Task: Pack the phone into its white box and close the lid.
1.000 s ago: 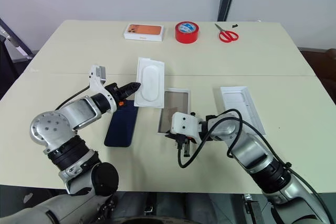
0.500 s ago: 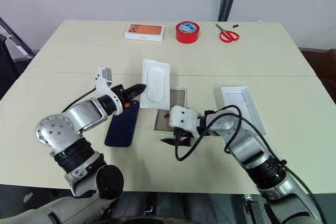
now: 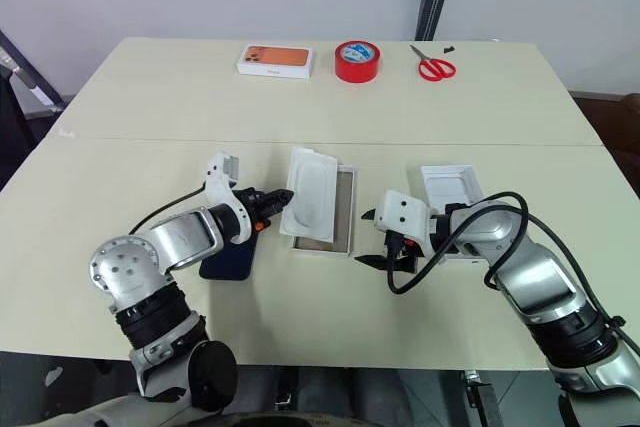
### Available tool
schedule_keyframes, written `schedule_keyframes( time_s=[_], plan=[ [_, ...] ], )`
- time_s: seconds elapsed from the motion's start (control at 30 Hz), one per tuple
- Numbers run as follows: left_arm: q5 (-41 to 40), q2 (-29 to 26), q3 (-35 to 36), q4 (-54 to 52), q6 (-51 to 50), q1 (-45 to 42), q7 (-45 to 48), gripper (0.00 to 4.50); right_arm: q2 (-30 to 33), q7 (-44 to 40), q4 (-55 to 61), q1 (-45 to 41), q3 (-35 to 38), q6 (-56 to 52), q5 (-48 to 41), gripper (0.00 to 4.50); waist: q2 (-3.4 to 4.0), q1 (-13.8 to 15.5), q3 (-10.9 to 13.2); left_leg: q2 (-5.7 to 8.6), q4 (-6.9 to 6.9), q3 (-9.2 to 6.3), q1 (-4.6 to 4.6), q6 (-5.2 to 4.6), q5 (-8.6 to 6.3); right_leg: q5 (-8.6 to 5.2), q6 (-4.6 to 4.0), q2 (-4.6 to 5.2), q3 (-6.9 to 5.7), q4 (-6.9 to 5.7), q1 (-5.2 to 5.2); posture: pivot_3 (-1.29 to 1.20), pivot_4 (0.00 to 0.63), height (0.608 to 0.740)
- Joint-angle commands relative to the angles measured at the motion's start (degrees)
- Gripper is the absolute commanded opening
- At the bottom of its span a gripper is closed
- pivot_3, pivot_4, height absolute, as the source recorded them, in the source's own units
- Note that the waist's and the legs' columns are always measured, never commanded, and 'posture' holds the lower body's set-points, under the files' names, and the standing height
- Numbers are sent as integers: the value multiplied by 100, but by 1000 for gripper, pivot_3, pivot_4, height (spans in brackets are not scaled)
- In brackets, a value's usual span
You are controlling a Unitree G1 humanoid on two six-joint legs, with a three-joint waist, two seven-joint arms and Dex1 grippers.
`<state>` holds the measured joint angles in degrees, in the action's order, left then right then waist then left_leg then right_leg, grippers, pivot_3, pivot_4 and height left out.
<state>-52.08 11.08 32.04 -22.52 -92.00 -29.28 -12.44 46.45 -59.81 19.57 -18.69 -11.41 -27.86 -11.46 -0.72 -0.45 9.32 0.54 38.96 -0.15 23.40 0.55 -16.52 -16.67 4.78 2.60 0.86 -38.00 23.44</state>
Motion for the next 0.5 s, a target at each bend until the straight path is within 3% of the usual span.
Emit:
schedule_keyframes(
  time_s=[0.03,0.13,0.3,0.5],
  plan=[
    [-282,456,-103,-49,-50,-56,0,0,-52,57,49,-95,91,90,-21,3856,0,-1,0,0,0,0,0,0,0,0,0,0,0,0,0,0,150,729],
    [-346,440,-151,-10,-50,-27,15,897,-91,79,38,-105,67,106,-16,3948,0,-2,0,0,0,0,0,1,1,0,0,0,0,0,0,0,150,729],
    [-511,377,-128,21,-50,0,55,3392,-179,175,-54,-212,124,91,-35,3948,0,-9,0,0,1,0,0,7,5,0,0,0,0,0,0,0,150,729],
    [-852,-94,102,-52,-49,-119,229,3392,-358,411,-299,-476,292,31,-78,3948,0,-10,0,0,1,0,0,8,5,0,0,-1,0,0,0,0,150,729]
  ],
)
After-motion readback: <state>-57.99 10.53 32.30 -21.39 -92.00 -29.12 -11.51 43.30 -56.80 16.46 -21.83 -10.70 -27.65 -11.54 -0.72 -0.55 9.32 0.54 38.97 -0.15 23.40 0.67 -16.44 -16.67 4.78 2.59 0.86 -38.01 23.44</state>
